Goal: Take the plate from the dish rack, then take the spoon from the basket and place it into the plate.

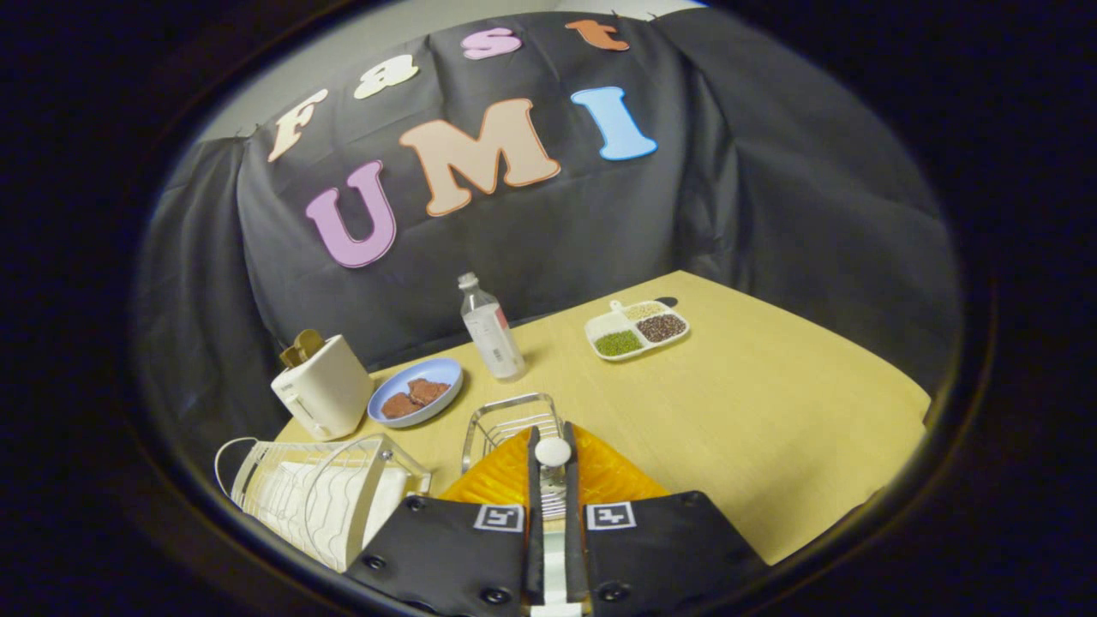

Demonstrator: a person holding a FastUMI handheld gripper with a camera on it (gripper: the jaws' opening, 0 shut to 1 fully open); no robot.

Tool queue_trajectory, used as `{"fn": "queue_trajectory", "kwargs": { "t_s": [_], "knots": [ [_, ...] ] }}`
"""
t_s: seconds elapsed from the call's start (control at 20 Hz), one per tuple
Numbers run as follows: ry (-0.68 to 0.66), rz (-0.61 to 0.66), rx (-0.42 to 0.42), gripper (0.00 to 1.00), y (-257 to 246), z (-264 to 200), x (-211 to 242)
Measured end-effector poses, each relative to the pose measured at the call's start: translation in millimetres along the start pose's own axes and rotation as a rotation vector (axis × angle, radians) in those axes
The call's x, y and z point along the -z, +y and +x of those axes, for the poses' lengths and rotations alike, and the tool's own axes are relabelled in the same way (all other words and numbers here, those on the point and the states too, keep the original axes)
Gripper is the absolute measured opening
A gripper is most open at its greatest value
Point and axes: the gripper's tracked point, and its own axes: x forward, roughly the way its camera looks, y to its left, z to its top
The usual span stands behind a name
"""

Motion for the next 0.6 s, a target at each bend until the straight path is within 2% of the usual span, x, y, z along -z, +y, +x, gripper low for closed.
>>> {"fn": "queue_trajectory", "kwargs": {
  "t_s": [0.3,0.6],
  "knots": [
    [0.005,-0.011,-0.038,0.12,20.7,-12.9,-27.0],
    [-0.067,-0.079,-0.056,0.12,36.6,-58.3,-70.8]
  ]
}}
